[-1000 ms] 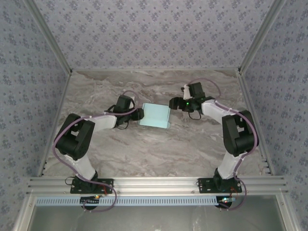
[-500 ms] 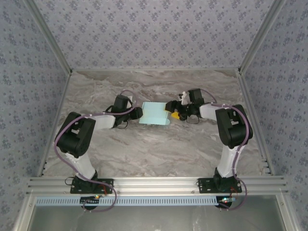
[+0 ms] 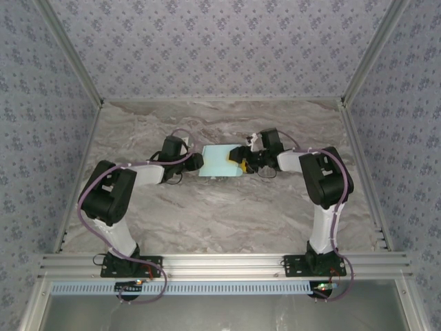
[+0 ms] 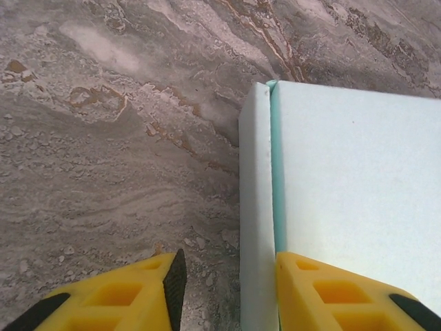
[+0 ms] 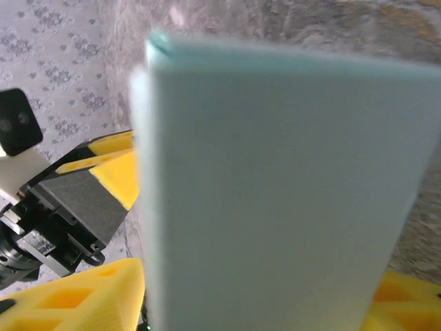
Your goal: Fold the paper box
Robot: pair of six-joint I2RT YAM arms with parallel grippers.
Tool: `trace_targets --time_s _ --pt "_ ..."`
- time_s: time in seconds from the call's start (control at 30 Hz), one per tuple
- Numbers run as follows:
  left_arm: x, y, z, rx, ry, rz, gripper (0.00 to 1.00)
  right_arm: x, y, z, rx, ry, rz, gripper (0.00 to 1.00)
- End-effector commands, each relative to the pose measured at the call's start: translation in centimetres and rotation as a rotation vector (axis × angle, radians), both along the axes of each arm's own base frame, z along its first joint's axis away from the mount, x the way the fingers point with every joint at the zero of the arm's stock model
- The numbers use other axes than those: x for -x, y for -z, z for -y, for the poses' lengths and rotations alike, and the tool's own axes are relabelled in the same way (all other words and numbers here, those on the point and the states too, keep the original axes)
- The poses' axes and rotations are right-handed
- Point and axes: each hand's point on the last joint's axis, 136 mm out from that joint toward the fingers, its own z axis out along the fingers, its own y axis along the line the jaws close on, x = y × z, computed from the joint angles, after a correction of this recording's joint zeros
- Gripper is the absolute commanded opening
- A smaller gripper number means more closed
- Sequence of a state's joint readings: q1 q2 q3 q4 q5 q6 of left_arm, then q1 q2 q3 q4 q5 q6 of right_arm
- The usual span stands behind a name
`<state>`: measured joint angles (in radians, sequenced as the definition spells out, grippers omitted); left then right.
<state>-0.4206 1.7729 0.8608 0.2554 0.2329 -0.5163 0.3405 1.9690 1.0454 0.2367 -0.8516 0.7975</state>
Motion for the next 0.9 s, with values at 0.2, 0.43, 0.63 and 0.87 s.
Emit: trace_targets --time_s 0.2,0.43,0.63,0.87 --pt "0.8 -5.8 0.7 0.041 0.122 0.360 0.70 -1.2 -2.6 0.1 -0.119 0.071 -0.099 0.52" --pt "4.1 -11.3 3.5 -0.104 0.279 1.049 0.99 -0.1 -4.4 1.7 -0.120 0.103 -0.234 0.52" --pt "6.6 -7.1 9.6 -0.387 0.622 1.264 0.99 0.9 -4.4 4.0 -0.137 0.144 -0.334 0.52" --pt "4.0 -6.5 10.1 -0.536 0.581 1.287 0.99 1.6 -4.6 5.1 -0.160 0.174 -0.398 0.51"
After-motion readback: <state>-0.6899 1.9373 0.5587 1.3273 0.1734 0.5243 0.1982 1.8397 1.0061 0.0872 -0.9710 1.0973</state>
